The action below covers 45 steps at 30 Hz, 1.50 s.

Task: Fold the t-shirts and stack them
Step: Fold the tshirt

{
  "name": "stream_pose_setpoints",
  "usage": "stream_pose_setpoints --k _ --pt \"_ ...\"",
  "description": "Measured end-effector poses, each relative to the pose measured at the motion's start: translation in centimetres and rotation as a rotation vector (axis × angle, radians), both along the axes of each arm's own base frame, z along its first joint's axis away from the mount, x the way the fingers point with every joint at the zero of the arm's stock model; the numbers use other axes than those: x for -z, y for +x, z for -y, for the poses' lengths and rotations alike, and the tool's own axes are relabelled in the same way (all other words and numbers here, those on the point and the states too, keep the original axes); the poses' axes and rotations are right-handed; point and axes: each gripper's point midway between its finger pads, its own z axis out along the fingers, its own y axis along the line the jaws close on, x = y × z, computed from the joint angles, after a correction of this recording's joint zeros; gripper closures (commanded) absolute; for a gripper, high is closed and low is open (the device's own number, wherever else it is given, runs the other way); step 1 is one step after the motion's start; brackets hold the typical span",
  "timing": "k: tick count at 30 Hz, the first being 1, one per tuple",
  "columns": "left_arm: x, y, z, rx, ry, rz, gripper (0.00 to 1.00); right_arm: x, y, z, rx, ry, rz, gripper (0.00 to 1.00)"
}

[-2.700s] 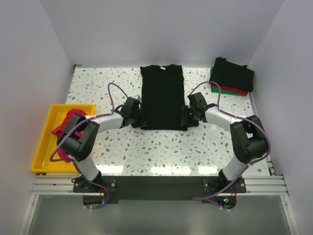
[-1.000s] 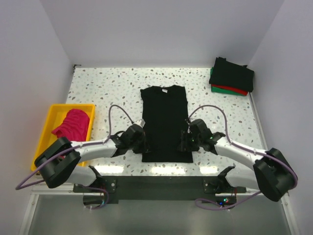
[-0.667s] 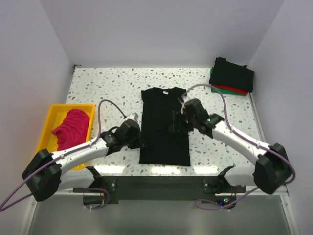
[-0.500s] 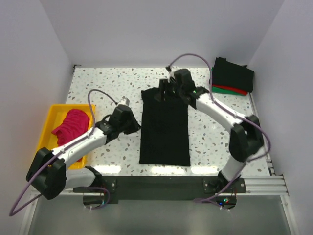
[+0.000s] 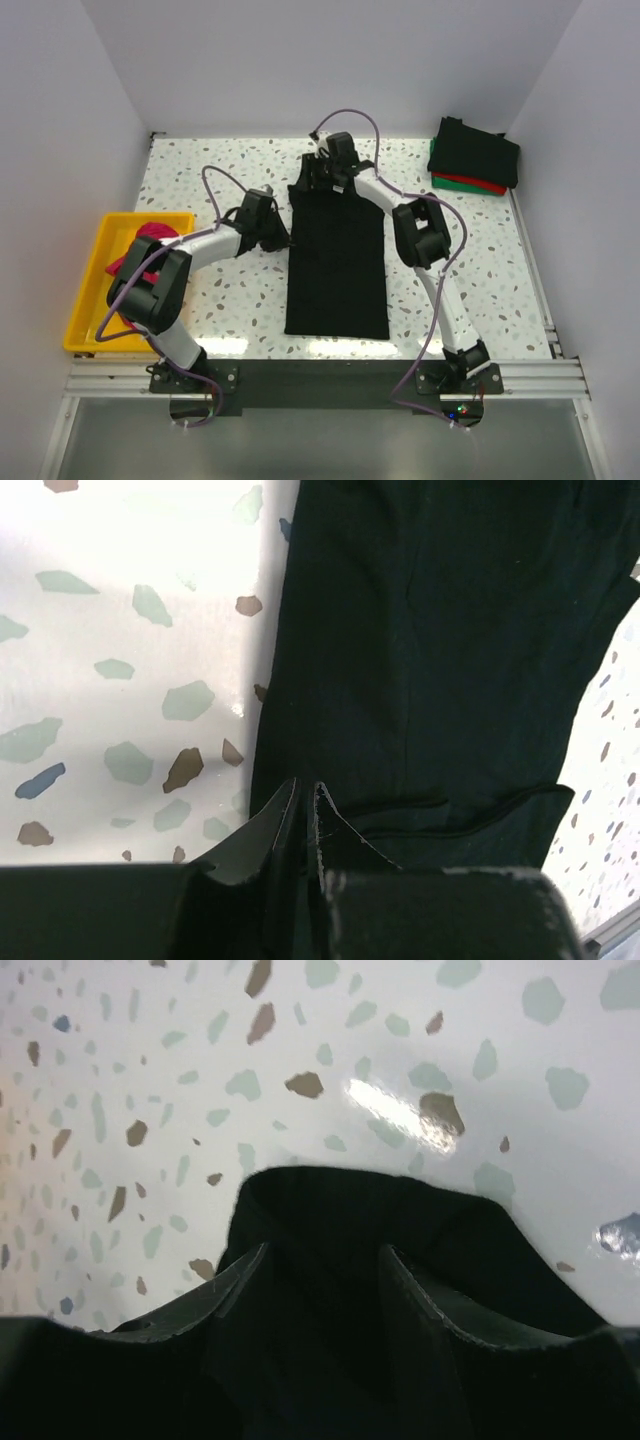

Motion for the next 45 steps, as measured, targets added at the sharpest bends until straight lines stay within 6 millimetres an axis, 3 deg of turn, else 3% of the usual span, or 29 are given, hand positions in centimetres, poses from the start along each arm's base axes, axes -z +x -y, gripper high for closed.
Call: stream_pose_setpoints --k 6,14,19,25,32,45 --pt "-1.0 0.9 0.6 0.009 -0.032 0.030 0.89 -3.2 1.3 -1.3 -0.017 0.056 0.085 0.48" --pt "-1.6 1.3 0.9 0.017 -0.047 0.041 0.90 -3.8 1.8 -1.8 -0.023 0.068 0.104 0.47" --pt "-1.2 1.8 1.4 0.026 -0.062 0.050 0.91 -3.2 2.3 -2.6 -0.033 0.075 0.112 0.47" --pt "0.8 1.5 1.4 0.027 -0.051 0.009 0.92 -0.9 1.3 -3.6 -0.056 0.052 0.076 0.48" --pt "1.7 1.1 0.8 0.014 -0.029 -0.012 0.93 0.6 0.2 -4.0 -0.074 0.029 0.059 0.63" --pt "2.4 0.9 0.5 -0.010 -0.017 -0.036 0.94 0.4 0.7 -2.5 -0.007 -0.023 0.075 0.89"
